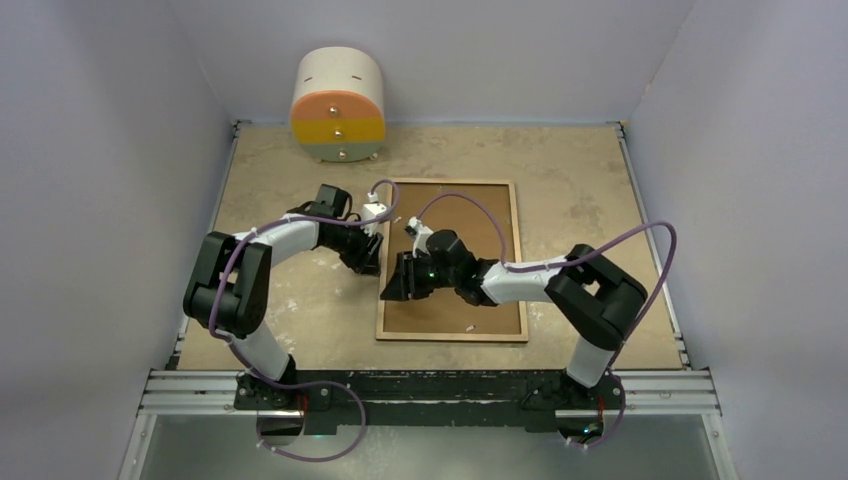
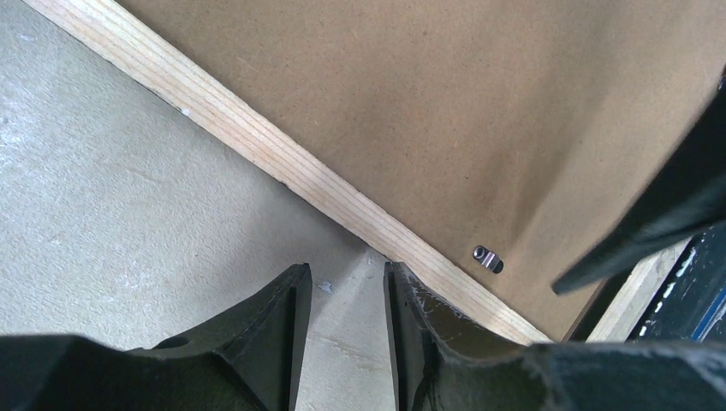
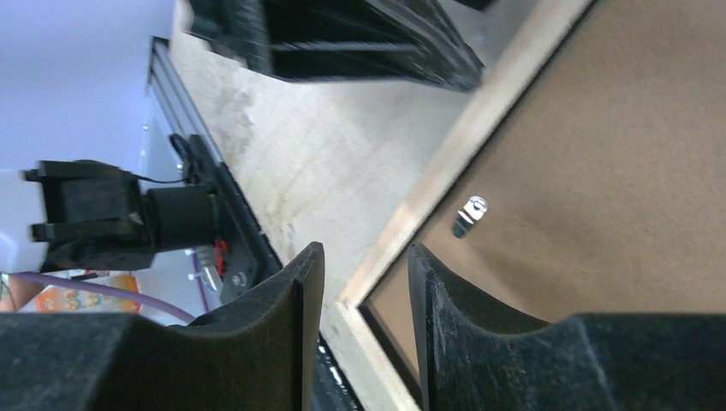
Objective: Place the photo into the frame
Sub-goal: Install the photo frame at the center of the board.
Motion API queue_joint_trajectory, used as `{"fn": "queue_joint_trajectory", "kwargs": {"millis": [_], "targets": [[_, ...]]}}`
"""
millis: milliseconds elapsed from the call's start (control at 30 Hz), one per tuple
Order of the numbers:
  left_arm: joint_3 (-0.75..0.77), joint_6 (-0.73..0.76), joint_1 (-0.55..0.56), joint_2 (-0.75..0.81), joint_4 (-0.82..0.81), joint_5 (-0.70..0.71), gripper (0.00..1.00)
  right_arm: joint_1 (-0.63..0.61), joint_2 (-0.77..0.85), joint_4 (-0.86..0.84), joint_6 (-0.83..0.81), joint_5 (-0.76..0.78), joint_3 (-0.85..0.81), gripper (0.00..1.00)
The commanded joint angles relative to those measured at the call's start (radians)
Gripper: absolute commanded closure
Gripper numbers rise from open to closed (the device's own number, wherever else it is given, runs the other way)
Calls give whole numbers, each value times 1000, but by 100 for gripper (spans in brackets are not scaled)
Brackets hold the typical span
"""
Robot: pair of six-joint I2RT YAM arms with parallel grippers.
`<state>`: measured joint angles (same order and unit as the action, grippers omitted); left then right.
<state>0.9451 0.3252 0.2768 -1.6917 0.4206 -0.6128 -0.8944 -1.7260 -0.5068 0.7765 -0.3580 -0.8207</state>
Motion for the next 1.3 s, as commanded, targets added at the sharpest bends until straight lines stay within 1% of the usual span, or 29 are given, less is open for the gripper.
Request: {"fn": "queue_joint_trajectory", "kwargs": {"millis": [0,267,467,733,933,1133,1267], "targets": [[-3,18,-3,40,-3,-11,61,5,-53,-14,-19,24,27,58],[-7,18,-4,34,-2,-21,66,6,-87,-48,-26,54,46,61],[-10,15,-4,32,-8,-22,67,8,-107,-72,-25,84,57,63],[-11,14,-4,30,-8,-21,68,8,-158,-108,-20,74,23,65],[-14,18,-4,29,-7,-19,69,9,-150,-94,-14,51,20,67],[-18,16,-4,33,-6,-23,70,22,-59,-57,-24,64,69,67],[-16,14,-4,33,-8,-27,71,24,-73,-56,-30,62,73,67]]}}
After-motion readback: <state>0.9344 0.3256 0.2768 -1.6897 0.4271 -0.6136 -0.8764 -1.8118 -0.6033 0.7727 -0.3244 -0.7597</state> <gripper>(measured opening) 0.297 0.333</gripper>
